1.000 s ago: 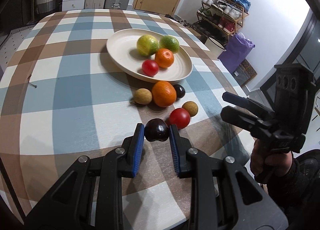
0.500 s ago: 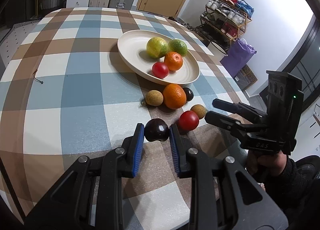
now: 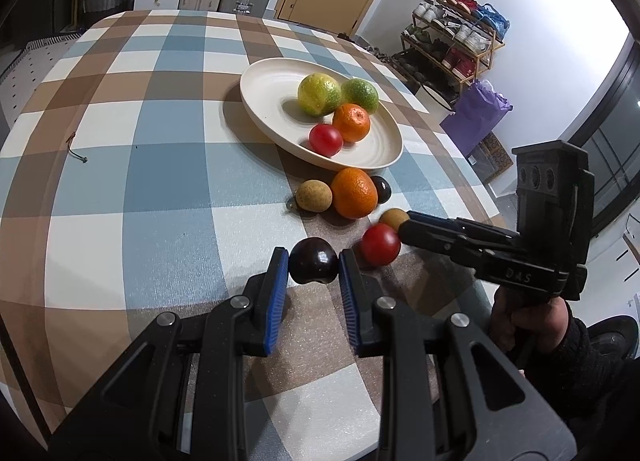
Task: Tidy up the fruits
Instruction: 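Hold the plum in the left tool while the right tool grasps a brown kiwi-like fruit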
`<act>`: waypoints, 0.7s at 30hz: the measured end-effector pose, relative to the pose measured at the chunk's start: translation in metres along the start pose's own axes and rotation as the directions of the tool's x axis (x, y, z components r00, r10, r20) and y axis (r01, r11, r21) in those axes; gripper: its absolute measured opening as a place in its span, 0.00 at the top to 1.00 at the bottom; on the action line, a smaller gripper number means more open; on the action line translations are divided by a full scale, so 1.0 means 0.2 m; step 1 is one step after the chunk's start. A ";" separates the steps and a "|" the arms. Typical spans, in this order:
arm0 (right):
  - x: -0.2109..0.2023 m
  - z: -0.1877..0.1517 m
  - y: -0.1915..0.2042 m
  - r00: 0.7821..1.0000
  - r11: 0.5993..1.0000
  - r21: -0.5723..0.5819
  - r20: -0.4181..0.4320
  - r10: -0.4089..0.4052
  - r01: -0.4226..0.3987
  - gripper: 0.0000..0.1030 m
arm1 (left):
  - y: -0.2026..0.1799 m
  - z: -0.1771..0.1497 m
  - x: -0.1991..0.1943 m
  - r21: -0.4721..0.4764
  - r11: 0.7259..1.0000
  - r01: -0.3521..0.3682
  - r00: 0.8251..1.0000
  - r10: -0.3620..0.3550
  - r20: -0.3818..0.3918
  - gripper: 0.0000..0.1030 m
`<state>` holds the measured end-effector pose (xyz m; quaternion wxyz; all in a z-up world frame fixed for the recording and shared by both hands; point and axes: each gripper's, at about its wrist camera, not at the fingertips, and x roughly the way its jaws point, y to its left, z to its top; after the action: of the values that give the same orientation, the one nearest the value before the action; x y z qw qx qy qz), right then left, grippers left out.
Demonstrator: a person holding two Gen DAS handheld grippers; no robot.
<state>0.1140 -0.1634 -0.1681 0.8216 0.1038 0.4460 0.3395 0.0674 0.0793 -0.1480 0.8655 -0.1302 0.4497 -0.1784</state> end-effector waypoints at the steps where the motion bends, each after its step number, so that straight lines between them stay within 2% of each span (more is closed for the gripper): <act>1: 0.00 0.00 -0.01 1.000 1.000 0.010 -0.005 0.011 -0.011 0.82 | 0.00 0.00 0.00 0.001 1.000 0.001 1.000 -0.001 0.000 0.78; 4: 0.01 -0.01 -0.04 0.999 0.998 0.049 -0.003 0.044 -0.044 0.87 | 0.00 0.00 0.00 0.003 1.000 0.000 1.000 0.000 0.000 0.78; 21: -0.02 0.02 0.00 0.999 0.999 0.027 0.028 0.018 -0.018 0.88 | -0.02 0.02 0.00 0.006 1.000 0.001 1.000 -0.001 -0.005 0.78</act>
<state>0.1160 -0.1655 -0.1640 0.8232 0.1240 0.4380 0.3392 0.0690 0.0755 -0.1441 0.8648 -0.1272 0.4511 -0.1803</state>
